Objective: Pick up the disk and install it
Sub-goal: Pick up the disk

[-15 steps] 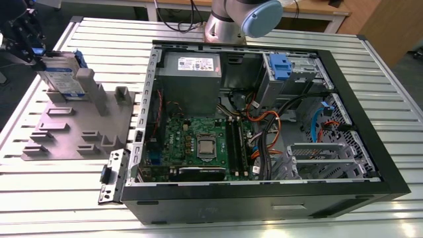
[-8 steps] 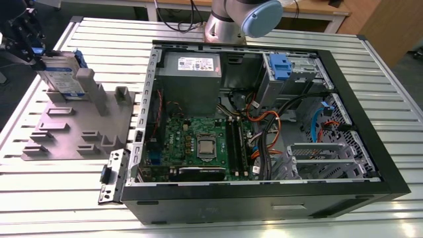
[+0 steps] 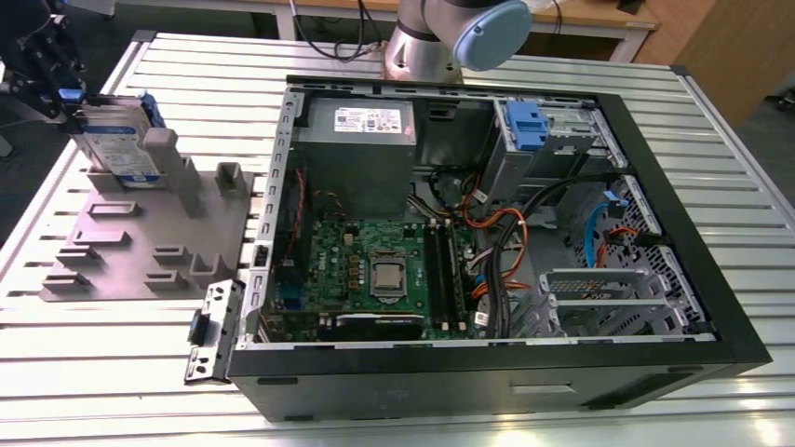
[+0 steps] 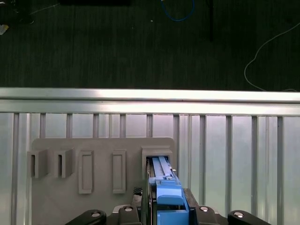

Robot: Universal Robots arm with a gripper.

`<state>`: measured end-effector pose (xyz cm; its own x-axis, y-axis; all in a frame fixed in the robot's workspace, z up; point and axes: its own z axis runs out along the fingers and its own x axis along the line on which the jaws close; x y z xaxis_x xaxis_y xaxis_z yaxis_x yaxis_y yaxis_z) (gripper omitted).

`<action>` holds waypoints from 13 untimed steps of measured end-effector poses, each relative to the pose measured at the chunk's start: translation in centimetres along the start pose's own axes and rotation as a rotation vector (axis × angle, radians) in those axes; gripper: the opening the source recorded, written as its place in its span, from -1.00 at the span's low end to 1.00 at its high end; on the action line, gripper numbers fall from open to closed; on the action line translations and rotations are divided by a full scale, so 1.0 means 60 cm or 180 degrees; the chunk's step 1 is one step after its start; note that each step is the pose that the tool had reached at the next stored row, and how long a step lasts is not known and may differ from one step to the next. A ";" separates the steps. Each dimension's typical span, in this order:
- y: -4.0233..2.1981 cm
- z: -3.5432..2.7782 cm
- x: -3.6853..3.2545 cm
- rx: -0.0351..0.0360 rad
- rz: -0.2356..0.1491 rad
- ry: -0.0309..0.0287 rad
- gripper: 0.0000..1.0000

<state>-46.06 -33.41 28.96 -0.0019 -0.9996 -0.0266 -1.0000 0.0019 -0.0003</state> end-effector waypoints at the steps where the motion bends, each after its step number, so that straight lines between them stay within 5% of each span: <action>1: 0.000 0.001 0.000 0.0000 0.0000 0.0000 -0.11; 13: 0.000 0.001 0.000 0.0000 0.0000 0.0000 -0.27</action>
<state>-46.06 -33.41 28.88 -0.0019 -0.9996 -0.0265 -1.0000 0.0019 -0.0002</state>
